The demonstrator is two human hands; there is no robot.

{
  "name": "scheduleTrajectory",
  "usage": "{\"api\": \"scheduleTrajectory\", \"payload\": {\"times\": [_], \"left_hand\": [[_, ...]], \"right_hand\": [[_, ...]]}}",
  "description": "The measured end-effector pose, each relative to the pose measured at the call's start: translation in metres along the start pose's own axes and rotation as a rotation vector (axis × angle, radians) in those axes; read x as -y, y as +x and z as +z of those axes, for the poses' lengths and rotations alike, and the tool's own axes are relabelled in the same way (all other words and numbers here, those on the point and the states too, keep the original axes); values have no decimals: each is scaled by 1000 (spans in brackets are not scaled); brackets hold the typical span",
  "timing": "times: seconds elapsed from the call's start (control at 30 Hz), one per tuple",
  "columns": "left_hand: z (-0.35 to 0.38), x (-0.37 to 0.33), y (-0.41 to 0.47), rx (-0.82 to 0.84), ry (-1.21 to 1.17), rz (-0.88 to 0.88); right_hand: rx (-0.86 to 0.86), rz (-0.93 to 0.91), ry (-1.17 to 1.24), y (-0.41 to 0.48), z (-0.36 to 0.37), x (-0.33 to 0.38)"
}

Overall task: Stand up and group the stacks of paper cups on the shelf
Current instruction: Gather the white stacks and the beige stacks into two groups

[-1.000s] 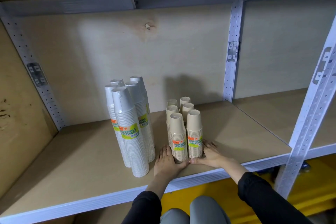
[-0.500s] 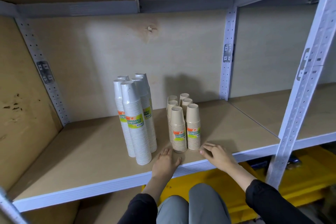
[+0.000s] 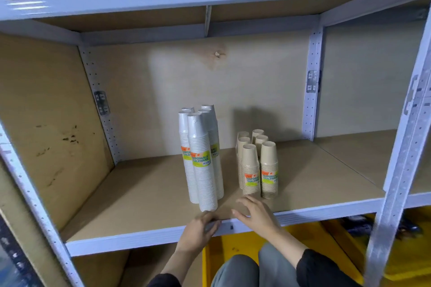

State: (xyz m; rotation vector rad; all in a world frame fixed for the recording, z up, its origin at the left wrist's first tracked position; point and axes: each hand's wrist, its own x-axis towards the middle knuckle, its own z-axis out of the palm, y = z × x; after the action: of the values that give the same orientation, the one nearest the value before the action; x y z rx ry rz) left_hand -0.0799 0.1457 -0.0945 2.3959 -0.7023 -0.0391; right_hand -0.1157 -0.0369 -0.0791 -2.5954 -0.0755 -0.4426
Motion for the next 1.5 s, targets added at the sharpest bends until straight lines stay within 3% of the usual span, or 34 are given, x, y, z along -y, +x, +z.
{"api": "scheduleTrajectory", "payload": {"times": [0.17, 0.33, 0.5, 0.63, 0.8, 1.13, 1.5], "left_hand": [[-18, 19, -4, -133, -11, -138], [-27, 25, 10, -157, 115, -234], [-32, 32, 27, -13, 287, -296], [-33, 32, 34, 108, 289, -341], [-36, 36, 44, 140, 232, -393], [-49, 39, 56, 232, 204, -308], [-52, 41, 57, 218, 210, -211]], "right_hand": [[216, 147, 2, 11, 10, 27], [367, 264, 39, 21, 17, 35], [444, 259, -46, 30, 17, 40], [472, 241, -69, 37, 11, 44], [486, 197, -95, 52, 17, 37], [517, 178, -56, 67, 19, 28], [545, 186, -54, 71, 19, 26]]}}
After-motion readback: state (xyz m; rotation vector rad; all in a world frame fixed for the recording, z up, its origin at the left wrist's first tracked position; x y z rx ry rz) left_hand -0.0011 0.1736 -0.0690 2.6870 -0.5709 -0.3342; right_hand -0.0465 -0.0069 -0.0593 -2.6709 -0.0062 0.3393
